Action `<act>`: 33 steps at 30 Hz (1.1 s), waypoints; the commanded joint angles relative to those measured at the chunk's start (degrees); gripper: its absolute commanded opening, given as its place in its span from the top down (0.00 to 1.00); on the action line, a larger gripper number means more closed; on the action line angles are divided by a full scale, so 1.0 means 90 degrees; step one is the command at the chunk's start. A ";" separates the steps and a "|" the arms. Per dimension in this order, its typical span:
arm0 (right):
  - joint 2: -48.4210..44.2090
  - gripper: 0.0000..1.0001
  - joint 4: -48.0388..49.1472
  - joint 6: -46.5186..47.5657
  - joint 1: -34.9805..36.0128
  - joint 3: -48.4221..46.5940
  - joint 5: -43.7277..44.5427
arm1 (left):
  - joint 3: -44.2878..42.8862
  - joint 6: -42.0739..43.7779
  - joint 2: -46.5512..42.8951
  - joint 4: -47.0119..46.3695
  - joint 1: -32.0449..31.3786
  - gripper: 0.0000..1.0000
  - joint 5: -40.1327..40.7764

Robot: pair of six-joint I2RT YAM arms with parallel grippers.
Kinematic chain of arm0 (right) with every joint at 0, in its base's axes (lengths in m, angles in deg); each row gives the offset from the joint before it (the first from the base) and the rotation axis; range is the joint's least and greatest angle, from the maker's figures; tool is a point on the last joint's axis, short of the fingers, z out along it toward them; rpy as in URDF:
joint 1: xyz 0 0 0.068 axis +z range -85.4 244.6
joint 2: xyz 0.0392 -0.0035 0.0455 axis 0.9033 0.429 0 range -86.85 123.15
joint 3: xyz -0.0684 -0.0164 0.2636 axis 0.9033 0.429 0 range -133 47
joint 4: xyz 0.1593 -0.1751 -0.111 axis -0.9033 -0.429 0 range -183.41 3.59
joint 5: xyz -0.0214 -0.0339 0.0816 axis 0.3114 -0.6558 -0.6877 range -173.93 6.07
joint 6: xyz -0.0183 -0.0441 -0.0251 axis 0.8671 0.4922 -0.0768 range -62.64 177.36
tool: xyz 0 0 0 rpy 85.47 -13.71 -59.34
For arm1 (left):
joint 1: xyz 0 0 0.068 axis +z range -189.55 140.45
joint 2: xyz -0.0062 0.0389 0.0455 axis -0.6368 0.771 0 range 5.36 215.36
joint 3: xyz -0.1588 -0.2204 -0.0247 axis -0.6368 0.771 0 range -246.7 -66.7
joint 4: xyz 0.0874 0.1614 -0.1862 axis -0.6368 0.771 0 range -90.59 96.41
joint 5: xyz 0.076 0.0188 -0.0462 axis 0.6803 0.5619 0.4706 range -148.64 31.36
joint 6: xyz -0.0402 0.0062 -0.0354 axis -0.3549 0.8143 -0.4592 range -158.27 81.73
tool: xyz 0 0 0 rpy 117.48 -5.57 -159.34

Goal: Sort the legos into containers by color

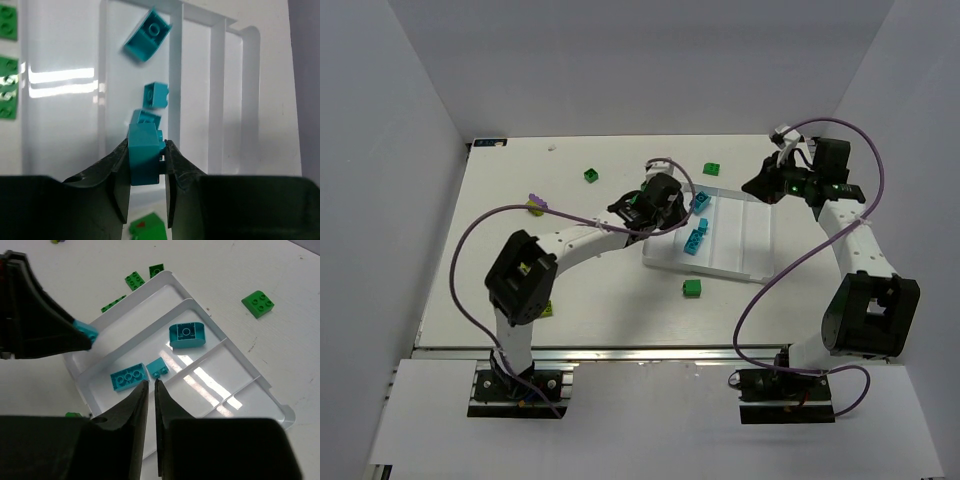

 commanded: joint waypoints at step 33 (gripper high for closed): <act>0.6463 0.15 -0.1843 0.3525 0.0678 -0.6734 0.1434 | 0.2495 0.0001 -0.3189 0.0229 0.0088 0.23 0.1032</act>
